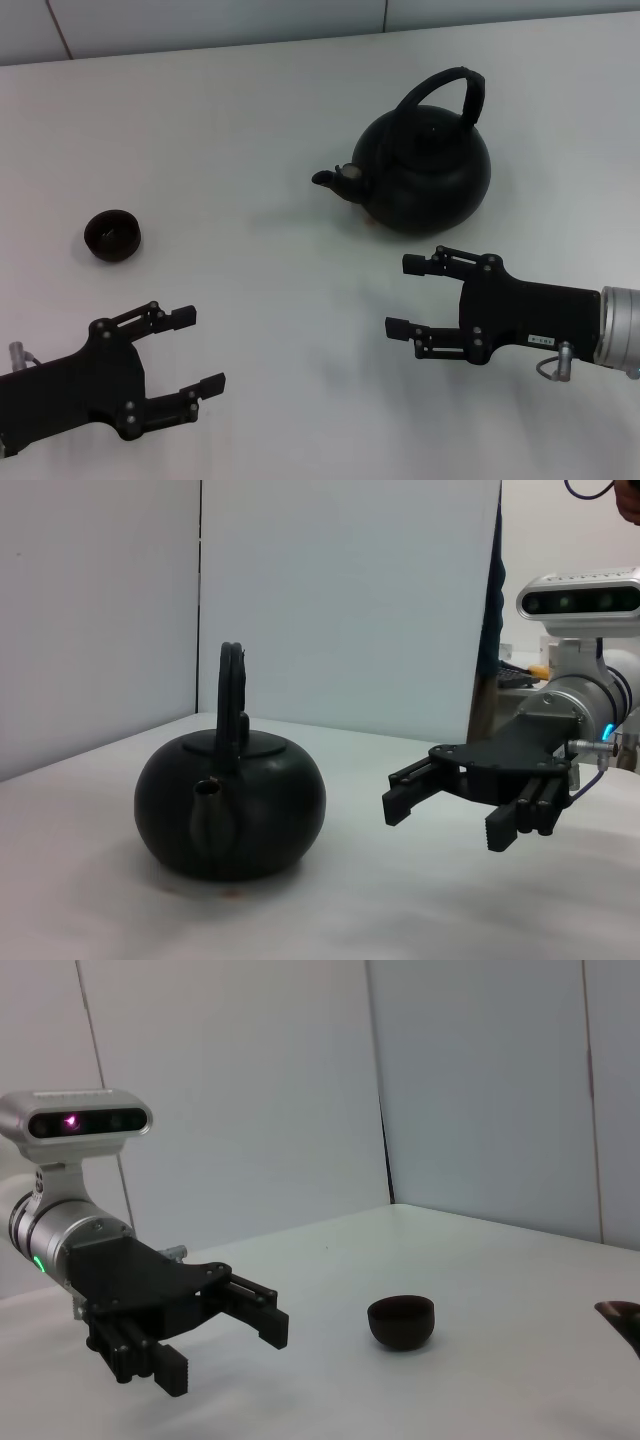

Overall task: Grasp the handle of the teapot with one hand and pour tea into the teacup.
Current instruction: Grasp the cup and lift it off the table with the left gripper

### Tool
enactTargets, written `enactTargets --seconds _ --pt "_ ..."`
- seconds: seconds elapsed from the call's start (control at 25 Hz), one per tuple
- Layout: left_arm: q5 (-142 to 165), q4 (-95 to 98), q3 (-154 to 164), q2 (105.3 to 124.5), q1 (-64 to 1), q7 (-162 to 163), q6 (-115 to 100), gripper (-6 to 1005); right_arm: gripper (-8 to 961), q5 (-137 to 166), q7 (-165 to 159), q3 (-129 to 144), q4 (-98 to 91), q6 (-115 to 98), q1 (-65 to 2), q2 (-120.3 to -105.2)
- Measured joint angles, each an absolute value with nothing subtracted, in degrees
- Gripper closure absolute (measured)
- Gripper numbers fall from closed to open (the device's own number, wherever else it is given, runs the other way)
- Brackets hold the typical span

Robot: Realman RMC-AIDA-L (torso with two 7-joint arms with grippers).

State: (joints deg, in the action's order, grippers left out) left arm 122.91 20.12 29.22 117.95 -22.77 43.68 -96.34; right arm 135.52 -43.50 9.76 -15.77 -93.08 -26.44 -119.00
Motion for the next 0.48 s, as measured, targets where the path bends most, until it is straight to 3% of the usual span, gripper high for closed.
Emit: enactTargets --seconds 0.48 --pt "122.91 20.13 29.27 117.95 -22.93 43.69 -96.33 201 143 135.52 -43.45 9.75 -15.64 -93.08 -26.54 -119.00"
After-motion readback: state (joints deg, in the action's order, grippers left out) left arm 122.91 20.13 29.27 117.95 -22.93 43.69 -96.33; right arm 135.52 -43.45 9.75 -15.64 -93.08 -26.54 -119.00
